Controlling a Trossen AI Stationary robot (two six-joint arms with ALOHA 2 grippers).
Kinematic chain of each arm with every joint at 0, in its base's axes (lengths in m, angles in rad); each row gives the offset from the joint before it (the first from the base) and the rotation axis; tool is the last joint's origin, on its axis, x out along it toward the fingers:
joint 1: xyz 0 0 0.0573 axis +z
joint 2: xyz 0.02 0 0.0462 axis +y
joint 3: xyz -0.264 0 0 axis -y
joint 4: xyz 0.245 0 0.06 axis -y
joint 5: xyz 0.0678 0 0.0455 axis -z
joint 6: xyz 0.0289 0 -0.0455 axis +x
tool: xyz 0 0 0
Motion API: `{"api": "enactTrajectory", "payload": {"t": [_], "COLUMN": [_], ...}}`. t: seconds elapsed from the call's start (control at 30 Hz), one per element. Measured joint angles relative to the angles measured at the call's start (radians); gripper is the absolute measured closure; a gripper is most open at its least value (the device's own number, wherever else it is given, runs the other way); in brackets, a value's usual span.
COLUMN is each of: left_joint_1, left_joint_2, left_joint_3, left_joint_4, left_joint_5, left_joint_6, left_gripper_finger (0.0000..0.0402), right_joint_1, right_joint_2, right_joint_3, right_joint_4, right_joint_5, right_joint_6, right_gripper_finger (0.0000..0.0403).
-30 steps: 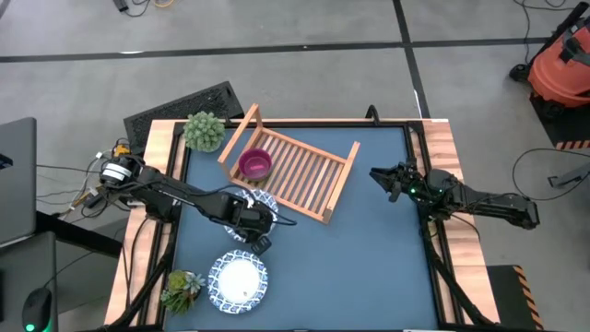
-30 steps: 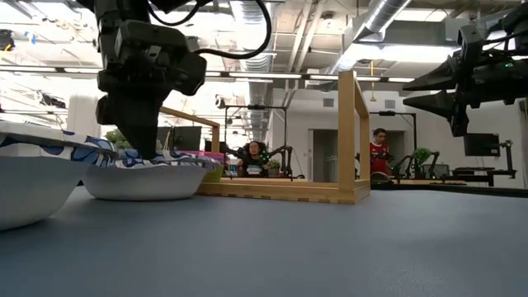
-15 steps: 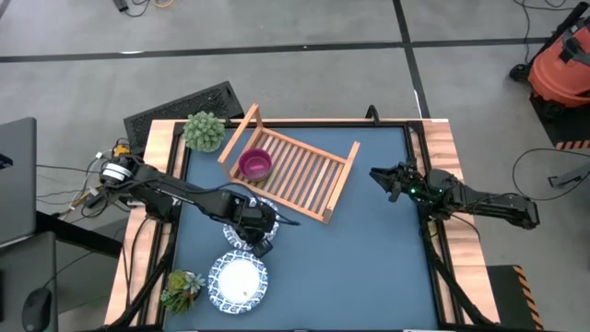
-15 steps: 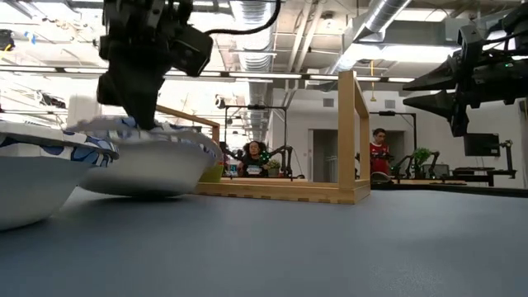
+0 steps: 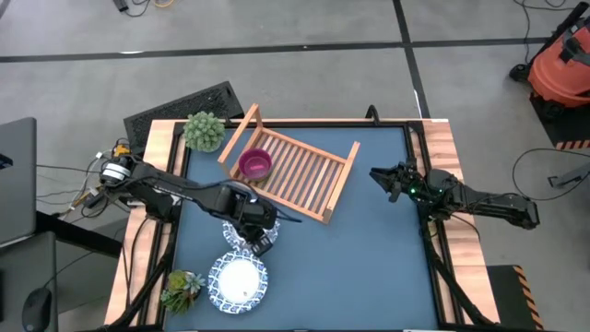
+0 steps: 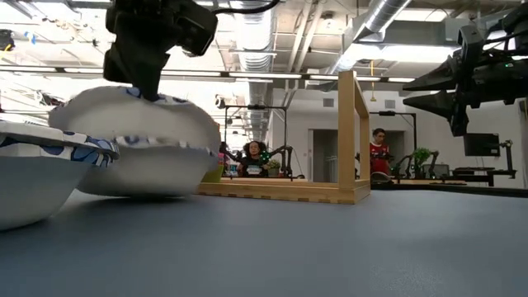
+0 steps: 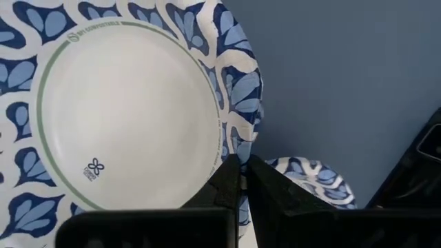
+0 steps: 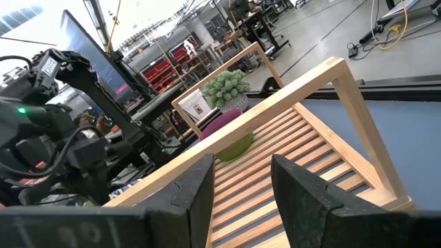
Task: Place and stack bowls onto a shelf
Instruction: Put the large white bowl on the shelf
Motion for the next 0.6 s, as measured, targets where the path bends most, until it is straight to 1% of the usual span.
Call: {"api": "enactTrajectory", "payload": {"t": [0.37,0.6], "left_joint_1": [0.008,0.027], "left_joint_2": [0.000,0.000], "left_joint_3": [0.057,0.134], "left_joint_4": [-0.026,-0.044], "left_joint_5": [0.003,0.000], "left_joint_6": [0.013,0.017], "left_gripper_finger": [0.0400,0.0400], "right_joint_1": [0.000,0.000], "right_joint_2": [0.000,0.000], "right_joint_3": [0.000,0.000], "right_joint_4": [0.000,0.000], "right_joint_5": [0.000,0.000], "right_joint_6": [-0.007,-0.007], "right_gripper_finger": [0.0232,0.0232]}}
